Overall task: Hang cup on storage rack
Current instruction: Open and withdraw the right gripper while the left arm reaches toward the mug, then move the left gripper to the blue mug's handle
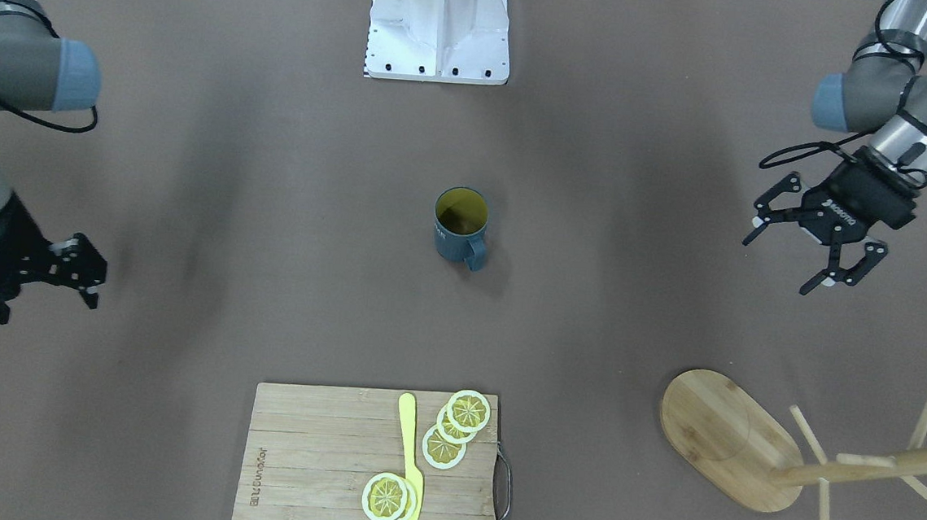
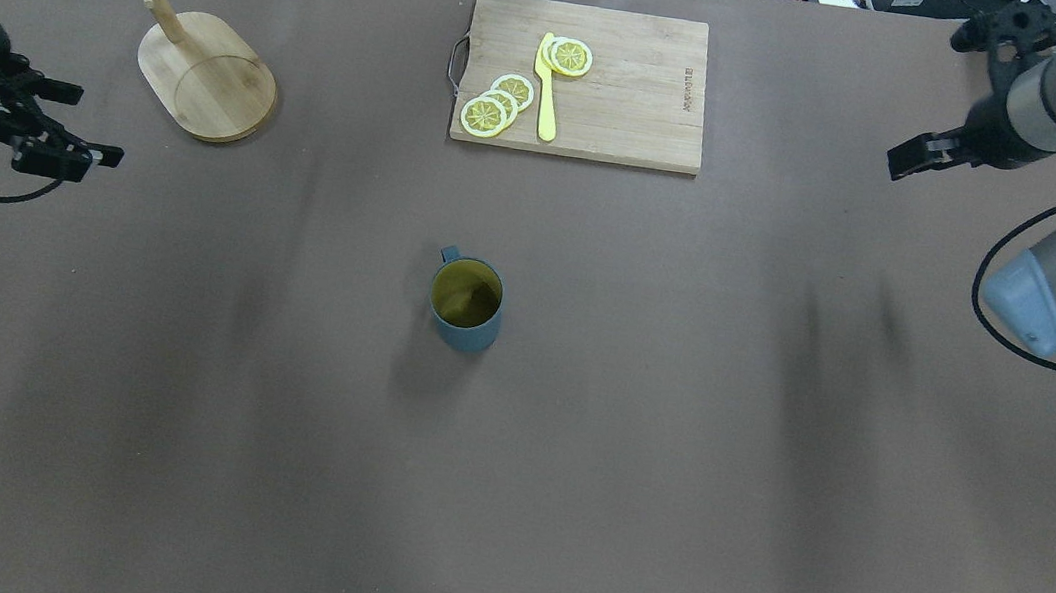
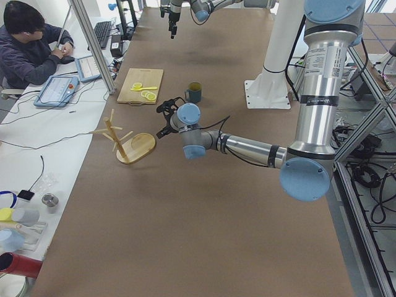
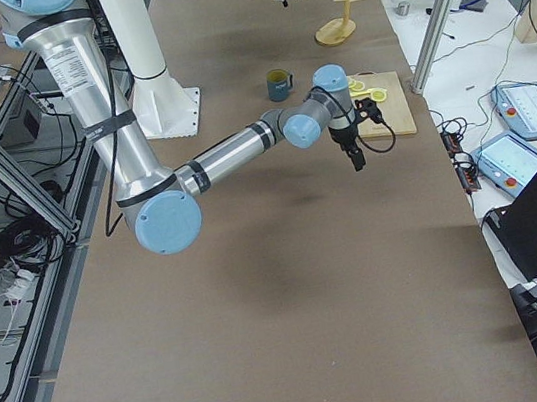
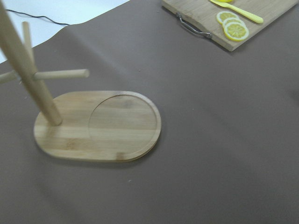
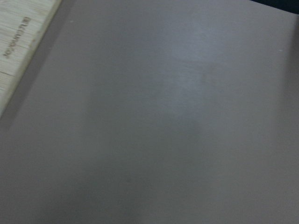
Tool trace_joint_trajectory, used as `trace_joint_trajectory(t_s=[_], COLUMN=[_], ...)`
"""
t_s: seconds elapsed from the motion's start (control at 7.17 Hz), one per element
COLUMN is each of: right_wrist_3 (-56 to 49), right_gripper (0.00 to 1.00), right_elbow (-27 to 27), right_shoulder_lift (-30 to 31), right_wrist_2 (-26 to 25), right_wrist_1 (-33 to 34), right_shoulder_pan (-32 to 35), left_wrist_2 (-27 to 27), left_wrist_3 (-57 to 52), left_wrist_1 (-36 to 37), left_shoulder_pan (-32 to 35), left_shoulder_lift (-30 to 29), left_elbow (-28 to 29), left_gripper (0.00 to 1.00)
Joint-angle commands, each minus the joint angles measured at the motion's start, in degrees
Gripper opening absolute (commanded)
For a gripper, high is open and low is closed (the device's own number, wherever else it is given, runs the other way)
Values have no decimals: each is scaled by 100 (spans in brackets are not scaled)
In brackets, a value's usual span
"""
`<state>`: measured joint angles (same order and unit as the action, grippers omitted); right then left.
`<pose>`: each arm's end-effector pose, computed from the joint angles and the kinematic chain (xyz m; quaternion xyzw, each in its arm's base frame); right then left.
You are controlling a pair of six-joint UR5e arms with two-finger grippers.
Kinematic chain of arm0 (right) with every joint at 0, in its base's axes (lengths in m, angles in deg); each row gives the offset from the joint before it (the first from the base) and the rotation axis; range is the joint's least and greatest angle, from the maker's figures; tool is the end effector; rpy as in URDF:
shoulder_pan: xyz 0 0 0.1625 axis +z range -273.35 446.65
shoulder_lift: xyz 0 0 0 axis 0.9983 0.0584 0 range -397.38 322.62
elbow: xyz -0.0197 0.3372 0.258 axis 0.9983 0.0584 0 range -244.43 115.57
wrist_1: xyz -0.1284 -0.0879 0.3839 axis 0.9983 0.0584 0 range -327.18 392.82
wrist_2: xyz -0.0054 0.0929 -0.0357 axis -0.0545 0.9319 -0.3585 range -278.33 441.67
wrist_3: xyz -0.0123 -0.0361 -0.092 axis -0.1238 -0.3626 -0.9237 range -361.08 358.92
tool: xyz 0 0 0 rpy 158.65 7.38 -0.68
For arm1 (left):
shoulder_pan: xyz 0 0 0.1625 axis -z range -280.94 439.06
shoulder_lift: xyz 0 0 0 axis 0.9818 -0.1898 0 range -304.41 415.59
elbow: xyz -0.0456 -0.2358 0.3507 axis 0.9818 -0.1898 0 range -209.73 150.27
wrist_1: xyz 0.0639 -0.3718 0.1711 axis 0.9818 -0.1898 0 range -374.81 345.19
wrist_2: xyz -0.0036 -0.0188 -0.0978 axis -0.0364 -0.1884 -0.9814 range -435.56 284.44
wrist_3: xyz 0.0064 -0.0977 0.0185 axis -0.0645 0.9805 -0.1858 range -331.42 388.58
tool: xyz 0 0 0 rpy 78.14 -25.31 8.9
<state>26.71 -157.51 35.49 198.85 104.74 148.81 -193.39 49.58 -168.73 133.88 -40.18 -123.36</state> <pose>-0.2149 -0.5949 0.4410 0.1783 -0.3451 -0.0774 0.9182 0.2417 -0.4936 0.4511 0.4205 0.4432 0.2386 0.7549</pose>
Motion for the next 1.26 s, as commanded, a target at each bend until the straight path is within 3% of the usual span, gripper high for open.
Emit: trace_joint_trajectory(t_s=[0.0, 0.14, 0.42, 0.7, 1.12], right_wrist_3=[-1375, -2252, -3268, -3579, -3501], right_gripper=[100, 100, 100, 100, 100], right_elbow=[463, 927, 1020, 967, 976], right_shoulder_lift=[499, 527, 702, 1140, 1177], right_wrist_2=[977, 1461, 1396, 1387, 1308], right_wrist_1=[-144, -82, 679, 639, 639], right_shoulder_pan=[1283, 1881, 2465, 2651, 2643], left_wrist_2=[725, 918, 999, 1017, 1008], left_wrist_3=[27, 19, -52, -69, -113], left_wrist_1=[11, -15, -24, -50, -24], left_shoulder_pan=[-760, -1058, -1192, -1727, -1957], left_shoulder_lift=[-850, -1377, -1881, -2154, -2646], left_elbow=[483, 887, 1354, 1531, 1795], left_gripper=[98, 98, 97, 97, 97])
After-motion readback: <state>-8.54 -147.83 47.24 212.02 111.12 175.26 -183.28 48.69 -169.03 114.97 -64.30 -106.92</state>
